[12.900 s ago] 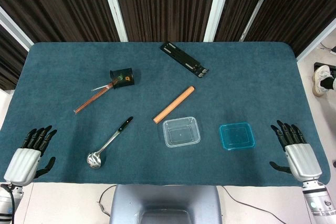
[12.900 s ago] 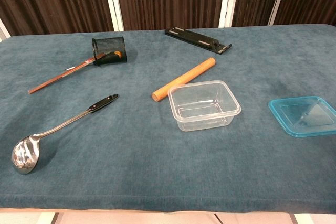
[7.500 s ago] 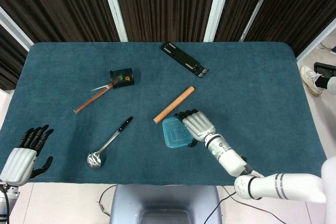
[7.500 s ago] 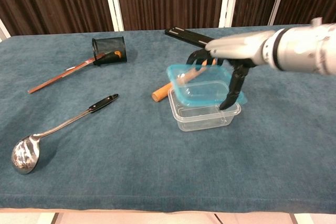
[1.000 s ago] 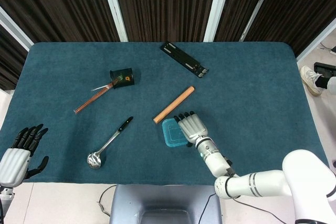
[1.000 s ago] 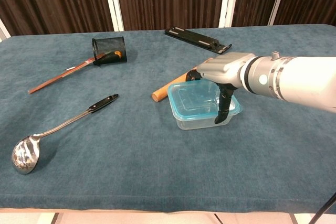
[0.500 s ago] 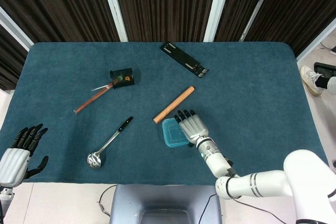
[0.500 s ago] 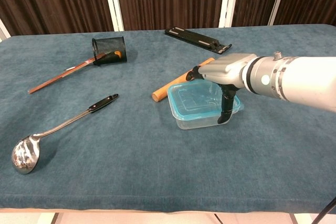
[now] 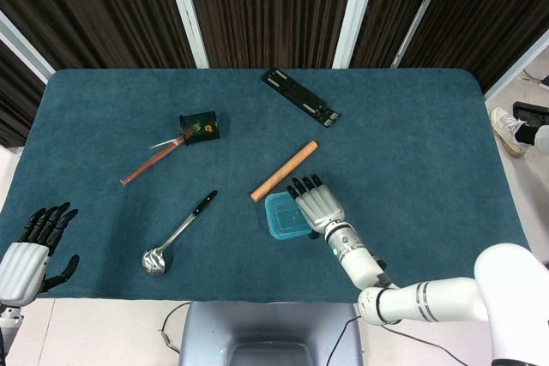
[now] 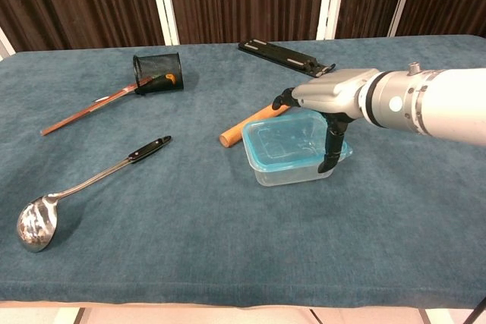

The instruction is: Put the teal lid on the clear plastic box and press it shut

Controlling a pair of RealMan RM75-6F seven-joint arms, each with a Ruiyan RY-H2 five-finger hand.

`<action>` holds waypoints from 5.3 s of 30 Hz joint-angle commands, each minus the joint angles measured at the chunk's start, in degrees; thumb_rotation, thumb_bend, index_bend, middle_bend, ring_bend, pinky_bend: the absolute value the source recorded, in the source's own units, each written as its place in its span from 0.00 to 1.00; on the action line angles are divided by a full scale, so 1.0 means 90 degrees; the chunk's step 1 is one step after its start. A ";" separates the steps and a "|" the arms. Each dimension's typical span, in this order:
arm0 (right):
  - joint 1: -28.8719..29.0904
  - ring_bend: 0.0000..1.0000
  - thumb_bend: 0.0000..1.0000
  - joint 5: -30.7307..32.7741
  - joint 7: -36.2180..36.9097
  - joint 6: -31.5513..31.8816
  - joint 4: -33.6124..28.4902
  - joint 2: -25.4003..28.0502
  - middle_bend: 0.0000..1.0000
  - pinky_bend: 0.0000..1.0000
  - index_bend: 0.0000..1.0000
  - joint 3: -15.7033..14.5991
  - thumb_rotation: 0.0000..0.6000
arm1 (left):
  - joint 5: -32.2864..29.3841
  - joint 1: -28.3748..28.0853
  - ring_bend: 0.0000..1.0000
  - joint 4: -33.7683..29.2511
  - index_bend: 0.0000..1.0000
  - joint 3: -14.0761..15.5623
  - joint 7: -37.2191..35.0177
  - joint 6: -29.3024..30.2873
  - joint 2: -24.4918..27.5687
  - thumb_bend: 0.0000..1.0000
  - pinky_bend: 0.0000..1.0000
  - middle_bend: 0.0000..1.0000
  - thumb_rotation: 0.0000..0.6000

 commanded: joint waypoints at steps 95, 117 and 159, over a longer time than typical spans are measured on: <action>-0.1858 0.00 0.30 -0.4294 0.4049 -0.1741 0.0439 0.1628 0.00 0.06 0.39 -0.0313 1.00 | -0.0001 0.0017 0.00 -0.0029 0.00 -0.0007 0.0053 0.0009 -0.0010 0.41 0.01 0.00 1.00; -0.2508 0.00 0.30 -0.6077 0.4960 -0.1025 -0.0321 0.2690 0.00 0.06 0.43 -0.0741 1.00 | 0.0006 0.0017 0.00 -0.0039 0.00 -0.0007 0.0045 0.0014 -0.0008 0.41 0.01 0.00 1.00; -0.1709 0.00 0.30 -0.3993 0.1958 -0.1261 -0.0351 0.0410 0.00 0.00 0.40 -0.0022 1.00 | 0.0139 0.0046 0.00 -0.0012 0.00 0.0059 -0.0046 0.0102 0.0025 0.41 0.01 0.00 1.00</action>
